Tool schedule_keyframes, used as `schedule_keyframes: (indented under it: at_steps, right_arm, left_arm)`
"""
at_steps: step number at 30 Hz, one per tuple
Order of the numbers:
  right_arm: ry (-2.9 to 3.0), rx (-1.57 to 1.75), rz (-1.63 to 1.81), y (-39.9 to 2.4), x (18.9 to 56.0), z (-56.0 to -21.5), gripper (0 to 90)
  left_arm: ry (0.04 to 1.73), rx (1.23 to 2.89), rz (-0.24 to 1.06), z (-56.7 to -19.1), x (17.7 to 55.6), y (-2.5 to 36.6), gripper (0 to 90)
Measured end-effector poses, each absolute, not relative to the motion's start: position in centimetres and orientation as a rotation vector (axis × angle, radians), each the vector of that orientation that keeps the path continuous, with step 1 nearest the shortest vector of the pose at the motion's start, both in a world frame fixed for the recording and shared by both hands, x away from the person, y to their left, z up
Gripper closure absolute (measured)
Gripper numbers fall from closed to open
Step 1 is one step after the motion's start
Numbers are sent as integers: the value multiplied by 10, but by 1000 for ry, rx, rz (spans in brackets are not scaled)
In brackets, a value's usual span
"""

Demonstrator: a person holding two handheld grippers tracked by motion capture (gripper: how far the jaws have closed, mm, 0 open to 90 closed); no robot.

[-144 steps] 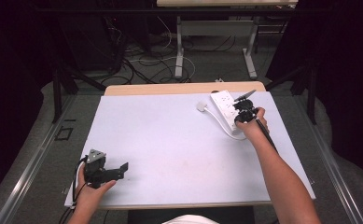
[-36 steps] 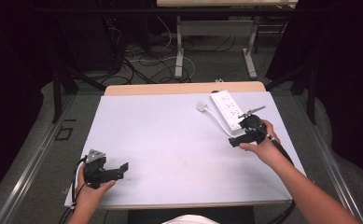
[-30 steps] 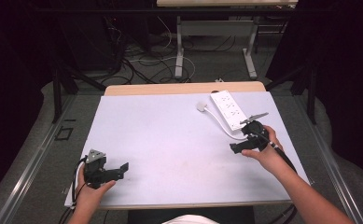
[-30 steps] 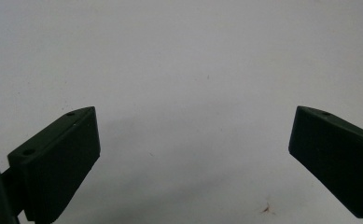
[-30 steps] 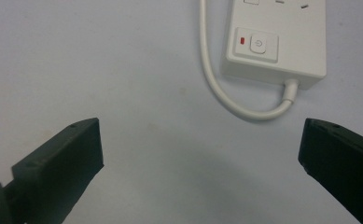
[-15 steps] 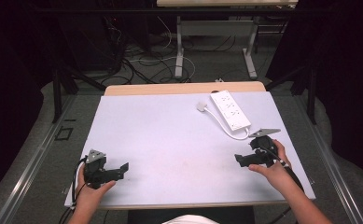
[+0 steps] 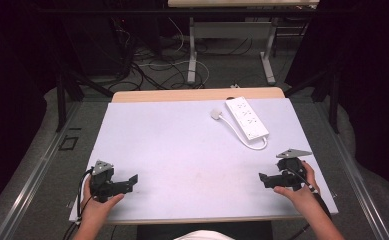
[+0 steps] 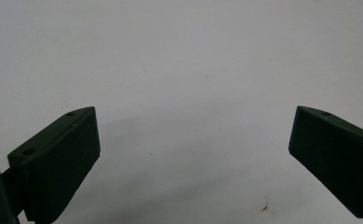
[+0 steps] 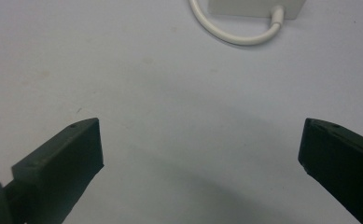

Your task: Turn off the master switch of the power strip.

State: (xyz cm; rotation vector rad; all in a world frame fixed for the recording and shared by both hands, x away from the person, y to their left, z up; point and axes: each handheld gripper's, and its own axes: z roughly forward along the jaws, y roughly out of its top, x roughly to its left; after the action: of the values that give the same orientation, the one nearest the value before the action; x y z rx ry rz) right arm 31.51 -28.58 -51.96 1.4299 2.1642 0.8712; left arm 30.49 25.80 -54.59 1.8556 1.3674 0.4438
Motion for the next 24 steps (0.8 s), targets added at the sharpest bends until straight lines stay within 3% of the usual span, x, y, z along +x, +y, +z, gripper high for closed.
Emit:
schedule_keyframes:
  at_steps: [24]
  right_arm:
    - [1978, 1500, 950, -323, 299, -550, 0]
  left_arm:
    - [1366, 1856, 444, -546, 305, 258, 21]
